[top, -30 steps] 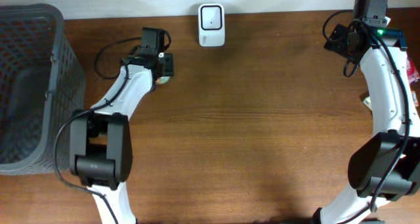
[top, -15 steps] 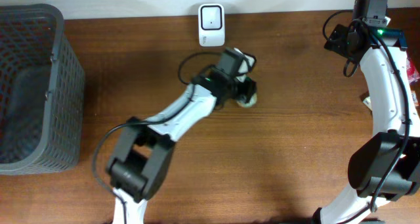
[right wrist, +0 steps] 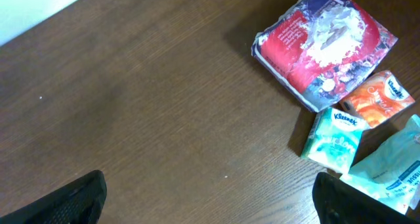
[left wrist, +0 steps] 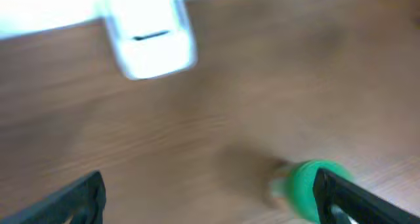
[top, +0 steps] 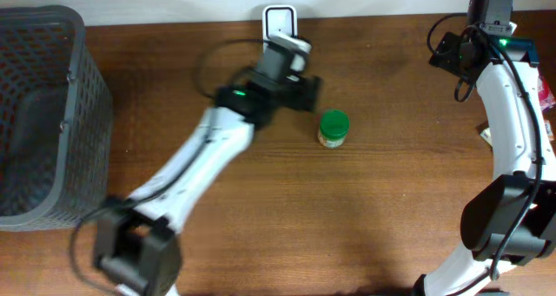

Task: Scan the item barcode
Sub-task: 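Push the green-lidded jar toward the table center with the left gripper, then lower the right gripper onto the green-lidded jar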

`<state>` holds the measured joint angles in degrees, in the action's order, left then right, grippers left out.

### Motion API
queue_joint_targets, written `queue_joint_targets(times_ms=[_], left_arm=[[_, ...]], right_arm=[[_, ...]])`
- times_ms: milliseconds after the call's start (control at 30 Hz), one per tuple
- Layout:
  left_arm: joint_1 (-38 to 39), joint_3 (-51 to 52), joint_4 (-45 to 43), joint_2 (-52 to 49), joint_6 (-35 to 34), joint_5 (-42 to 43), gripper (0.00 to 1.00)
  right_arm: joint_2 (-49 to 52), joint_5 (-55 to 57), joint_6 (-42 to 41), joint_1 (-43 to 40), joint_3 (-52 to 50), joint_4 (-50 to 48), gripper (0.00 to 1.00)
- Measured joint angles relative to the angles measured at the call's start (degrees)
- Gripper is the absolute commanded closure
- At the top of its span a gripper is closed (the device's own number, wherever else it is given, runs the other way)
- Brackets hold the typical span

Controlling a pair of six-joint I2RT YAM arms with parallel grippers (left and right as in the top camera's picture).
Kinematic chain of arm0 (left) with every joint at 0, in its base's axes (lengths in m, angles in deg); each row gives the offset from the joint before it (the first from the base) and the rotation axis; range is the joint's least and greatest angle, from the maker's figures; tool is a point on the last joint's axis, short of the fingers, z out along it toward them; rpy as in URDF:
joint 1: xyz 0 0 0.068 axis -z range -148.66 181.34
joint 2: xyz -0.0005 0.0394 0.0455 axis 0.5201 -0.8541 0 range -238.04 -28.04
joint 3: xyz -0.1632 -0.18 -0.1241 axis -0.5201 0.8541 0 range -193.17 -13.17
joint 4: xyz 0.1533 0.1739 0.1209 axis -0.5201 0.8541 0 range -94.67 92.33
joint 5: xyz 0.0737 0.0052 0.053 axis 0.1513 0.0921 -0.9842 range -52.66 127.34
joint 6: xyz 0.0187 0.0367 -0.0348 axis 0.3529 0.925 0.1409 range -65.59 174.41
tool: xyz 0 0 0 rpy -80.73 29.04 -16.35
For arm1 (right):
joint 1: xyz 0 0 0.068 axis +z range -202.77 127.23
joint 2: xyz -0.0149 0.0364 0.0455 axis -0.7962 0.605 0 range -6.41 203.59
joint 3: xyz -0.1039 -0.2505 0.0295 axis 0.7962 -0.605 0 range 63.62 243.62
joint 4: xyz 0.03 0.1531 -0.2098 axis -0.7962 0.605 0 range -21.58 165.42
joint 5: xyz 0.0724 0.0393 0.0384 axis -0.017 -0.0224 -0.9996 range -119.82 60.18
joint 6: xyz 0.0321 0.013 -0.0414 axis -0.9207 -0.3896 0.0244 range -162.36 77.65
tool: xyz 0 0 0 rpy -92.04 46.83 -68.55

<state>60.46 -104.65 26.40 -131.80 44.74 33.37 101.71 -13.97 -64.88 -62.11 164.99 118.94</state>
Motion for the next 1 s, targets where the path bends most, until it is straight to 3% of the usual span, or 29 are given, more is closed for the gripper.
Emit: queue_joint_targets(times_ms=[133, 333, 433, 500, 633, 733, 900, 1000], left_arm=[[-6.9, -0.1, 11.3, 0.8, -1.4, -3.4, 0.01], [-11.3, 0.3, 15.7, -4.6, -4.1, -4.0, 0.01], [-11.3, 0.5, 16.5, -6.0, -4.3, -4.0, 0.01], [-11.7, 0.5, 16.5, -6.0, -4.8, -4.0, 0.01], [-14.6, 0.5, 16.7, -6.0, -7.5, -4.0, 0.01], [-15.7, 0.5, 16.7, -6.0, -8.0, -4.0, 0.01], [-15.6, 0.5, 16.7, -6.0, -8.2, -4.0, 0.01], [-15.6, 0.5, 16.7, -6.0, -8.2, -4.0, 0.01]], right_arm=[[0.0, 0.0, 0.0, 0.0, 0.0, 0.0, 0.01], [0.0, -4.3, 0.0, 0.0, 0.0, 0.3, 0.01], [0.1, -17.1, 1.7, 0.0, 0.0, 2.7, 0.01], [0.9, -31.2, 9.3, 1.5, 0.0, 7.8, 0.01], [3.6, -37.4, 12.6, 10.9, -3.0, 12.9, 0.01], [3.9, -37.6, 12.1, 17.4, -5.6, 11.7, 0.01], [3.9, -22.3, 2.3, 25.5, -9.6, 5.9, 0.01], [4.0, -19.9, 0.5, 27.8, -12.0, 2.6, 0.01]])
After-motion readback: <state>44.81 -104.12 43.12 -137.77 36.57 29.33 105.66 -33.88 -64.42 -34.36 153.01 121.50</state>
